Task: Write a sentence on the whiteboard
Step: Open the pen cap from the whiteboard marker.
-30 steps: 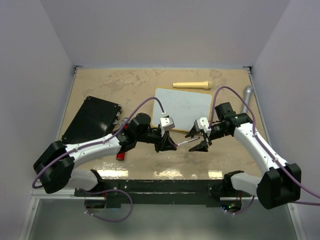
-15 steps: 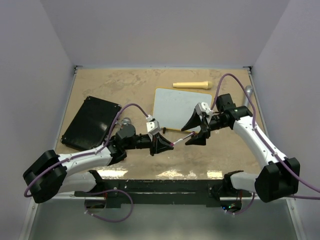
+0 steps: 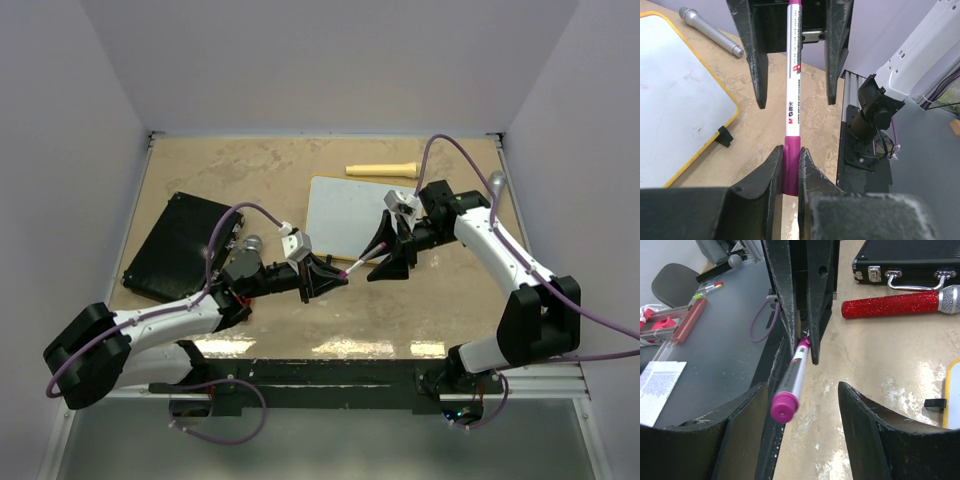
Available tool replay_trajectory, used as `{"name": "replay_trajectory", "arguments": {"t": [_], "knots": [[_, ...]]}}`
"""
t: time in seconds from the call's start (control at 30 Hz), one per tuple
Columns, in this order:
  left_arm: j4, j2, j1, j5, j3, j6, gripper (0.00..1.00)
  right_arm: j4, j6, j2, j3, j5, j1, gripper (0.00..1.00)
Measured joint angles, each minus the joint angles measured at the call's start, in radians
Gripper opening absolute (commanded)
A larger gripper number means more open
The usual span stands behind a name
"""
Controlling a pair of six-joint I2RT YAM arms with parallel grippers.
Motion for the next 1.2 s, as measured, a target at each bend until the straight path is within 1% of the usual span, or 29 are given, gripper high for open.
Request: {"name": "replay_trajectory", "arguments": {"t": [0.33, 0.43, 0.63, 0.7, 0.73, 0.8, 0.83, 0.87, 1.03, 1.2], "knots": [[0.006, 0.061, 0.006, 0.008, 0.003, -0.009, 0.00, -0.056, -0.018, -0.003, 0.005, -0.005, 0.010, 0.57], [0.005, 0.079, 0.006, 0.013, 0.008, -0.017, 0.00, -0.058, -0.021, -0.002, 0.007, -0.005, 0.016, 0.55], [0.007, 0.087, 0.006, 0.028, 0.018, -0.021, 0.00, -0.054, -0.019, 0.000, 0.008, -0.005, 0.028, 0.46], [0.008, 0.088, 0.005, 0.034, 0.020, -0.022, 0.00, -0.048, -0.016, 0.000, 0.008, -0.005, 0.031, 0.38], [0.008, 0.089, 0.005, 0.038, 0.021, -0.022, 0.00, -0.043, -0.013, 0.000, 0.008, -0.005, 0.032, 0.28], [0.007, 0.089, 0.005, 0.045, 0.023, -0.023, 0.00, -0.031, -0.011, 0.000, 0.008, -0.004, 0.033, 0.17], [0.008, 0.089, 0.003, 0.053, 0.026, -0.024, 0.00, -0.023, -0.006, 0.000, 0.008, -0.003, 0.033, 0.02], [0.008, 0.089, 0.002, 0.058, 0.027, -0.026, 0.00, -0.015, -0.003, 0.000, 0.008, -0.002, 0.033, 0.00], [0.001, 0.089, 0.002, 0.052, 0.027, -0.026, 0.00, 0.033, 0.018, -0.002, 0.009, 0.015, 0.035, 0.00], [-0.014, 0.068, 0.004, 0.039, 0.027, 0.018, 0.00, 0.099, 0.104, -0.022, 0.021, 0.038, 0.043, 0.00]]}}
